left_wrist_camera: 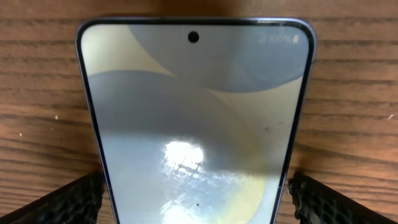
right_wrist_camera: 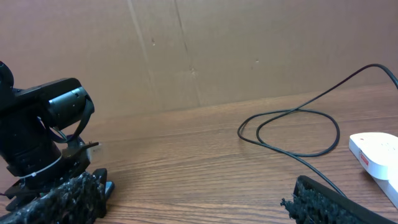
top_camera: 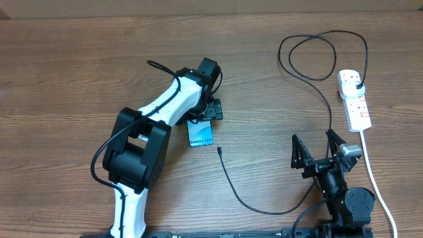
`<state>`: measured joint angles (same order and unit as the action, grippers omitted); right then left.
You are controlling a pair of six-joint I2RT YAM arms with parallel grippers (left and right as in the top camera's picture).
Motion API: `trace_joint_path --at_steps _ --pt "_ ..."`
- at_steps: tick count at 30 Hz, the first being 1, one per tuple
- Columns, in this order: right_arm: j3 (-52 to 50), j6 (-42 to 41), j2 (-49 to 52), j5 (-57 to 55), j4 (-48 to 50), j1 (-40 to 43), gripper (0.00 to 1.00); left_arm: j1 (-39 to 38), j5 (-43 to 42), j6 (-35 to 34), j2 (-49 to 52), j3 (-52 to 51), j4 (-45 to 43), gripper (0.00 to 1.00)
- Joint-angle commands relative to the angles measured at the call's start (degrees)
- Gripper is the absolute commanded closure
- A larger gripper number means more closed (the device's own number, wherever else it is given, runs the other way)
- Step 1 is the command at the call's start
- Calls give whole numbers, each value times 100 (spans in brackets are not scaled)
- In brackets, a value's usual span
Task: Plug charger to phone and switch on socket
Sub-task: 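Hold the phone tilted up with the left gripper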
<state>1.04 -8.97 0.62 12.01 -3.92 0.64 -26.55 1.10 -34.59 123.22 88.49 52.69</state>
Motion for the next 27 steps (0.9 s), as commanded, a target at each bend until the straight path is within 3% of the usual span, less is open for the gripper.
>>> trace_joint_path --at_steps 1,27 --pt "-59 7 -48 -37 35 -31 0 -17 -221 -13 313 -216 -153 0" --pt "-59 7 -46 -37 35 -31 0 -15 -216 -11 313 -216 -90 0"
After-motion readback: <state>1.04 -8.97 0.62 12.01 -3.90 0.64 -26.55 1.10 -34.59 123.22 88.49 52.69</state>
